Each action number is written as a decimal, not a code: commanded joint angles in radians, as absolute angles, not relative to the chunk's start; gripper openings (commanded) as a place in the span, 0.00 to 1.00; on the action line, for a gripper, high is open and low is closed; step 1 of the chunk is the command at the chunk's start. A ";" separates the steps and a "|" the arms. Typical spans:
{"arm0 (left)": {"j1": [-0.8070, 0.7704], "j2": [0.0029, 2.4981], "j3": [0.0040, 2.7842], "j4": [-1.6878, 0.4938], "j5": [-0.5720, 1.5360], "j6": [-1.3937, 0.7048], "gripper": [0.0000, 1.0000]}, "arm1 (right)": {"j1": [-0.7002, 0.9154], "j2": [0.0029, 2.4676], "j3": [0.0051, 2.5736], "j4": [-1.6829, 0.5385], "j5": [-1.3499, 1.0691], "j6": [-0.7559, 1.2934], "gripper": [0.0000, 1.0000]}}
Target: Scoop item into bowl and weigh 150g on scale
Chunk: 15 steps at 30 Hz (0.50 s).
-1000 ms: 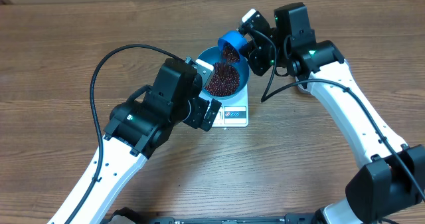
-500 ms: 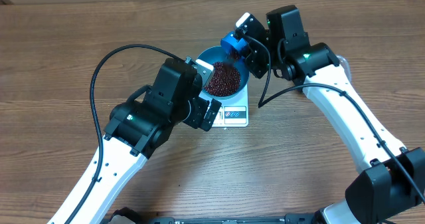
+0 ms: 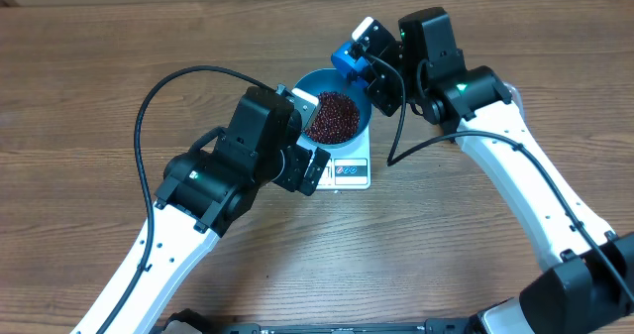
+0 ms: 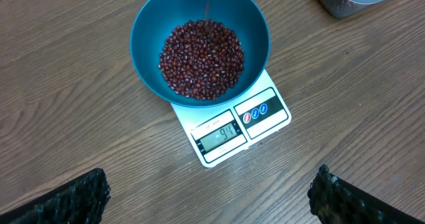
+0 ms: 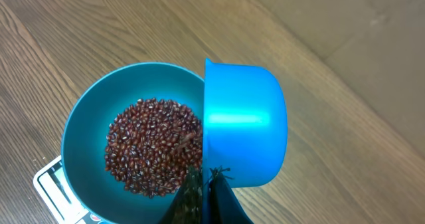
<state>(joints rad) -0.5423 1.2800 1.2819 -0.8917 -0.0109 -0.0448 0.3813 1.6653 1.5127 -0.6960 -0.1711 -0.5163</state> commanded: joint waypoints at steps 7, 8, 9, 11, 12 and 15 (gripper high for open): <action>-0.537 1.270 1.298 -0.889 -0.003 -0.033 1.00 | 0.387 1.577 1.546 -0.690 -0.165 -0.533 0.04; -0.537 1.270 1.298 -0.889 -0.003 -0.033 0.99 | 0.387 1.573 1.546 -0.690 -0.165 -0.533 0.04; -0.537 1.270 1.298 -0.889 -0.003 -0.033 0.99 | 0.387 1.571 1.546 -0.690 -0.165 -0.533 0.04; -0.537 1.270 1.298 -0.889 -0.003 -0.033 1.00 | 0.387 1.565 1.546 -0.690 -0.165 -0.533 0.04; -0.537 1.270 1.298 -0.889 -0.003 -0.033 1.00 | 0.387 1.561 1.546 -0.690 -0.165 -0.533 0.04; -0.537 1.270 1.298 -0.889 -0.003 -0.033 1.00 | 0.387 1.555 1.546 -0.690 -0.165 -0.533 0.04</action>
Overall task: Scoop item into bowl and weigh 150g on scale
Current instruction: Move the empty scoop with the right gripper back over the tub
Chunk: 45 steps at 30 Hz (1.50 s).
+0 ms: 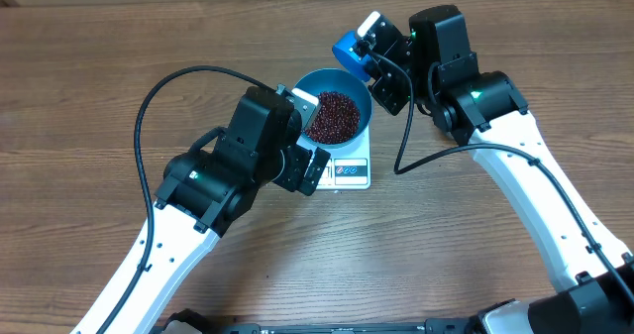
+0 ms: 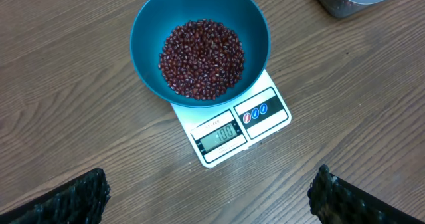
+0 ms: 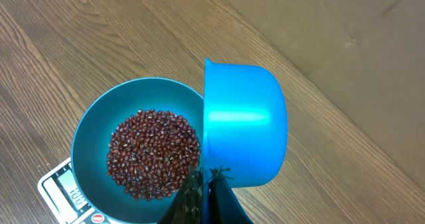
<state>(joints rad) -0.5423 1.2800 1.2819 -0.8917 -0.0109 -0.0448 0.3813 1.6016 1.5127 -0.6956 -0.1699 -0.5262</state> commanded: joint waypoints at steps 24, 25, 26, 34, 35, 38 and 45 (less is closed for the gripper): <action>-0.537 1.270 1.298 -0.889 -0.003 -0.033 1.00 | 0.369 1.499 1.546 -0.532 0.811 -0.257 0.04; -0.537 1.270 1.298 -0.889 -0.003 -0.033 0.99 | 0.361 1.499 1.546 -0.533 0.833 -0.253 0.04; -0.537 1.270 1.298 -0.889 -0.003 -0.033 1.00 | 0.352 1.499 1.546 -0.534 0.847 -0.253 0.04; -0.537 1.270 1.298 -0.889 -0.003 -0.033 1.00 | 0.236 1.504 1.544 -0.660 0.840 -0.130 0.04; -0.537 1.270 1.298 -0.889 -0.003 -0.033 0.99 | 0.220 1.504 1.544 -0.689 0.827 -0.114 0.04; -0.537 1.270 1.298 -0.889 -0.003 -0.033 1.00 | 0.183 1.504 1.544 -0.776 0.760 -0.055 0.04; -0.537 1.270 1.298 -0.889 -0.003 -0.033 1.00 | 0.145 1.505 1.544 -0.891 0.633 0.031 0.04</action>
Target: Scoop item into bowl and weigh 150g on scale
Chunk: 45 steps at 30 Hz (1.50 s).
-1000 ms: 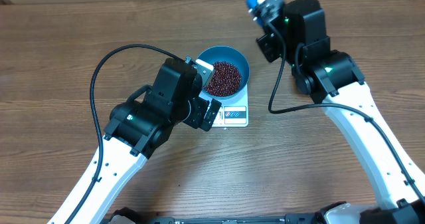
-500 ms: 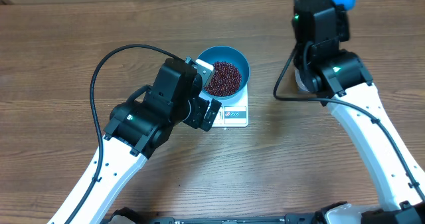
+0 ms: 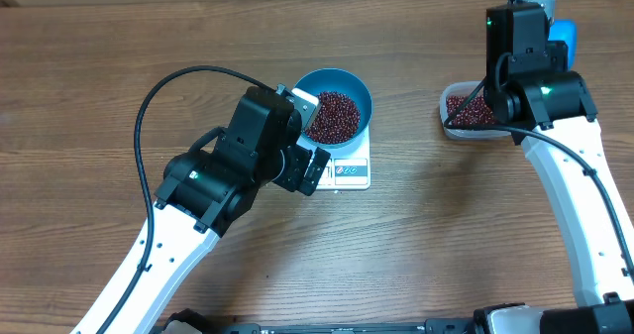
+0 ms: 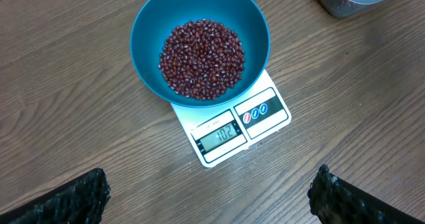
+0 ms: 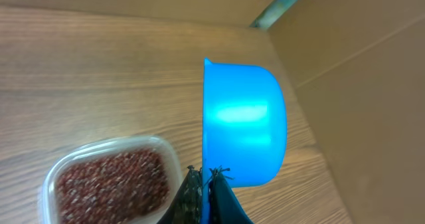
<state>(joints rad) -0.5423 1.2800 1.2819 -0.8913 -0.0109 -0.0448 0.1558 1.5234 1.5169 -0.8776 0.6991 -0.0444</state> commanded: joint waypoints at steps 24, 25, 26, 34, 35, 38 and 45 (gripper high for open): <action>-0.537 1.270 1.298 -0.889 -0.003 -0.033 1.00 | 0.142 1.687 1.504 -0.964 0.537 0.240 0.04; -0.537 1.270 1.298 -0.889 -0.003 -0.033 1.00 | 0.142 1.694 1.504 -0.972 0.536 0.240 0.04; -0.537 1.270 1.298 -0.889 -0.003 -0.033 1.00 | 0.142 1.700 1.504 -0.977 0.536 0.240 0.04; -0.537 1.270 1.298 -0.889 -0.003 -0.033 0.99 | 0.141 1.776 1.504 -0.985 0.535 0.239 0.04; -0.537 1.270 1.298 -0.889 -0.003 -0.033 0.99 | 0.141 1.790 1.504 -0.984 0.536 0.239 0.04; -0.537 1.270 1.298 -0.889 -0.003 -0.033 0.99 | 0.141 1.824 1.504 -0.982 0.536 0.239 0.04; -0.537 1.270 1.298 -0.889 -0.003 -0.033 1.00 | 0.141 1.833 1.504 -0.974 0.535 0.240 0.04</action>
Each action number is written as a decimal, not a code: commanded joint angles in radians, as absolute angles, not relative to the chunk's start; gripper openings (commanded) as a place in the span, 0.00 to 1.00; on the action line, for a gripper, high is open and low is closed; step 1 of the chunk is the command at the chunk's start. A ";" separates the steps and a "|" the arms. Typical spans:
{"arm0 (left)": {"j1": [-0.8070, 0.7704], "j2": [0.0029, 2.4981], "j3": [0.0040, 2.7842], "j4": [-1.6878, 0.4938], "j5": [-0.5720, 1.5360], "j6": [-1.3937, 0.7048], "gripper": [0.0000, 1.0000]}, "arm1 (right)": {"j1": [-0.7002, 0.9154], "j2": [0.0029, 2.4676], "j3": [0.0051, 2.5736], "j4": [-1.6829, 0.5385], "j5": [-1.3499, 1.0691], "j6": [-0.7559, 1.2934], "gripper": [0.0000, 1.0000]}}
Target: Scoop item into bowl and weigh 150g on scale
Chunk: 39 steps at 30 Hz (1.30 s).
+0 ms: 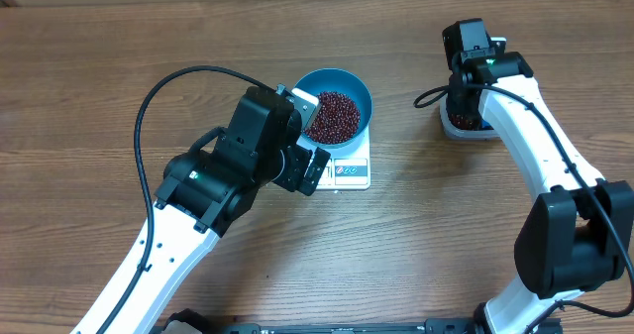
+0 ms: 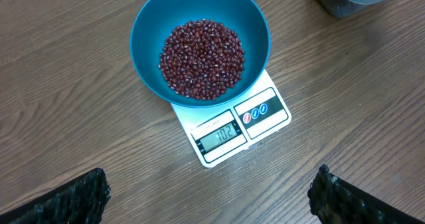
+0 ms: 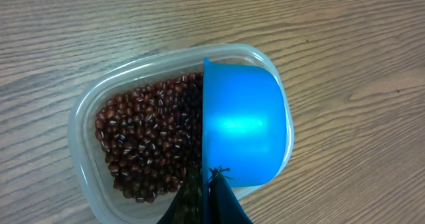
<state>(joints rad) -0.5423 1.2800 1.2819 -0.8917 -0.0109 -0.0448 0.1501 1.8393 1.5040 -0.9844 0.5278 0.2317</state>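
A teal bowl (image 2: 199,41) of dark red beans (image 2: 201,58) sits on a small white scale (image 2: 232,127) whose display reads 102. My left gripper (image 2: 206,194) hangs open above the table in front of the scale, with nothing between its fingers. My right gripper (image 3: 206,194) is shut on the handle of a blue scoop (image 3: 242,121). The scoop is tipped on its side over a clear plastic tub of beans (image 3: 143,141). In the overhead view the right arm covers most of that tub (image 1: 458,126), and the bowl (image 1: 334,106) stands left of it.
A black cable (image 1: 173,106) loops from the left arm over the wooden table (image 1: 89,86). A cardboard wall runs along the far edge.
My right gripper with the scoop was high beyond the tub near the far wall; now it is down over the tub, the scoop at the beans. The scale still reads 102.
The scoop was tipped at the bowl's rim with beans falling and the scale at 94. Half a second later it was lifted off the bowl and the scale read 100. Then it was beside the bean tub with the scale at 102. Now it is over the tub.
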 commanded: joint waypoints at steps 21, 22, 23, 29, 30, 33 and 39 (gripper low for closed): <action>-0.537 1.270 1.298 -0.890 -0.003 -0.033 0.99 | 0.115 1.854 1.491 -0.951 0.355 0.235 0.04; -0.537 1.270 1.298 -0.889 -0.003 -0.033 1.00 | 0.115 1.854 1.491 -0.952 0.344 0.234 0.04; -0.537 1.270 1.298 -0.889 -0.003 -0.033 1.00 | 0.115 1.854 1.491 -0.952 0.332 0.232 0.04; -0.537 1.270 1.298 -0.889 -0.003 -0.033 1.00 | 0.115 1.854 1.491 -0.953 0.265 0.200 0.04; -0.537 1.270 1.298 -0.889 -0.003 -0.033 0.99 | 0.115 1.854 1.491 -0.952 0.243 0.201 0.04; -0.537 1.270 1.298 -0.889 -0.003 -0.033 1.00 | 0.115 1.854 1.491 -0.944 0.167 0.202 0.04; -0.537 1.270 1.298 -0.889 -0.003 -0.033 1.00 | 0.099 1.854 1.492 -0.918 0.058 0.209 0.04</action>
<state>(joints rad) -0.5423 1.2800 1.2819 -0.8917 -0.0109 -0.0448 0.1108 1.8423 1.4975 -0.9375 0.1810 0.2089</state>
